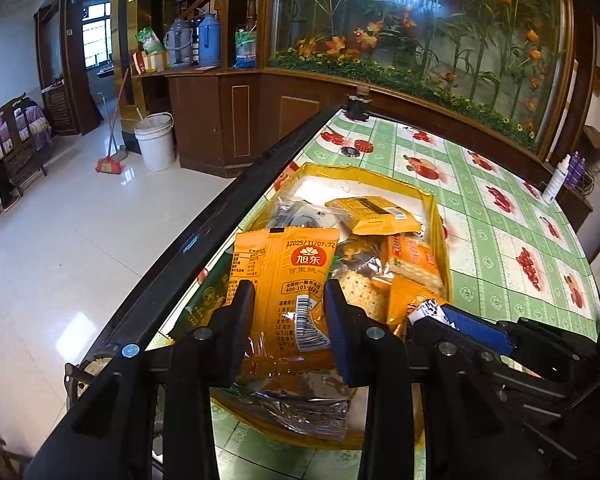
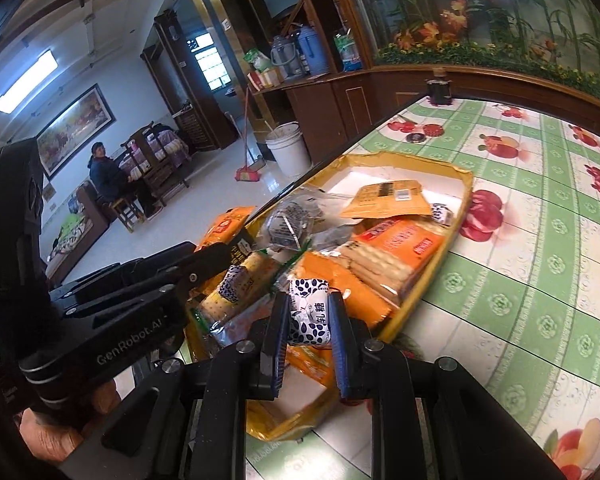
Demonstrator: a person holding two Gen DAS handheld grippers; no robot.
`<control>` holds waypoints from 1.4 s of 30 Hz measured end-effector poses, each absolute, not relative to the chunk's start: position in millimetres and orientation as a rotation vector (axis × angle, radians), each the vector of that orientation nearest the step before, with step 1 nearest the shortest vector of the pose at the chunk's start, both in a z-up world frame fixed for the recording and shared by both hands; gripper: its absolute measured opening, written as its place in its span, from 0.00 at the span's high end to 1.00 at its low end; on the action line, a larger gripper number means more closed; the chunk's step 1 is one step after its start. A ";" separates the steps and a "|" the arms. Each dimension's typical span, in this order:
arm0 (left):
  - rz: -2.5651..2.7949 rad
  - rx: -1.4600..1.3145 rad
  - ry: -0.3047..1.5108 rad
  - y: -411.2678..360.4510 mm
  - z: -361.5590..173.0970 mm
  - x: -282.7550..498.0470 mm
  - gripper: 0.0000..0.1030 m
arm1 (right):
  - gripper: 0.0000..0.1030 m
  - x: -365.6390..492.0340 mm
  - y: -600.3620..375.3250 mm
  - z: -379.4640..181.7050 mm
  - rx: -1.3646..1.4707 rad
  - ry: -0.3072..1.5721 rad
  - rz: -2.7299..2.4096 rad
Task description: Organize snacks
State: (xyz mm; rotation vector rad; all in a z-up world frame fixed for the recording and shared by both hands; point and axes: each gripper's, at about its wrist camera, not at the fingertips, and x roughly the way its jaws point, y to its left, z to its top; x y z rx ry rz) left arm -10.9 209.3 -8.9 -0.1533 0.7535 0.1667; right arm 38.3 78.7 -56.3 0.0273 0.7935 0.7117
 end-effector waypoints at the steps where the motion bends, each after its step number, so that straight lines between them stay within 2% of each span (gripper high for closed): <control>1: 0.171 -0.153 0.760 210.8 -11.2 -9.6 0.68 | 0.81 39.0 82.5 -57.9 0.018 0.796 0.713; 9: 0.229 -0.165 0.814 223.3 -24.0 -1.7 0.63 | 0.75 46.1 88.5 -65.4 0.001 0.813 0.690; 10: 0.232 -0.173 0.818 224.7 -24.1 -1.6 0.59 | 0.71 46.6 86.6 -64.8 0.006 0.810 0.685; 11: 0.235 -0.180 0.817 225.6 -23.4 -2.8 0.48 | 0.69 47.6 83.6 -63.8 0.012 0.806 0.679; 12: 0.243 -0.184 0.809 226.1 -22.1 -4.5 0.38 | 0.61 47.7 80.8 -62.7 0.017 0.802 0.676; 15: 0.267 -0.182 0.786 225.9 -17.2 -9.1 0.27 | 0.43 46.2 72.5 -59.3 0.026 0.787 0.662; 16: 0.271 -0.182 0.780 225.7 -15.3 -10.1 0.27 | 0.34 45.3 69.9 -58.5 0.024 0.784 0.660; 19: 0.291 -0.191 0.772 225.3 -11.0 -13.7 0.25 | 0.22 39.4 62.1 -54.9 0.009 0.756 0.670; 21: 0.292 -0.192 0.762 223.8 -7.9 -16.2 0.25 | 0.18 36.2 55.5 -53.2 0.008 0.751 0.679; 29: 0.274 -0.135 0.682 204.2 10.9 -43.2 0.25 | 0.17 26.2 24.9 -50.4 -0.002 0.735 0.729; 35: 0.264 -0.089 0.636 189.8 21.7 -71.8 0.25 | 0.16 11.9 20.3 -43.7 -0.118 0.704 0.798; 38: 0.263 -0.074 0.624 185.3 24.5 -83.7 0.20 | 0.16 5.1 17.9 -38.3 -0.158 0.670 0.818; 42: 0.269 -0.023 0.593 176.4 29.3 -102.3 0.20 | 0.16 5.1 15.2 -31.0 -0.201 0.662 0.851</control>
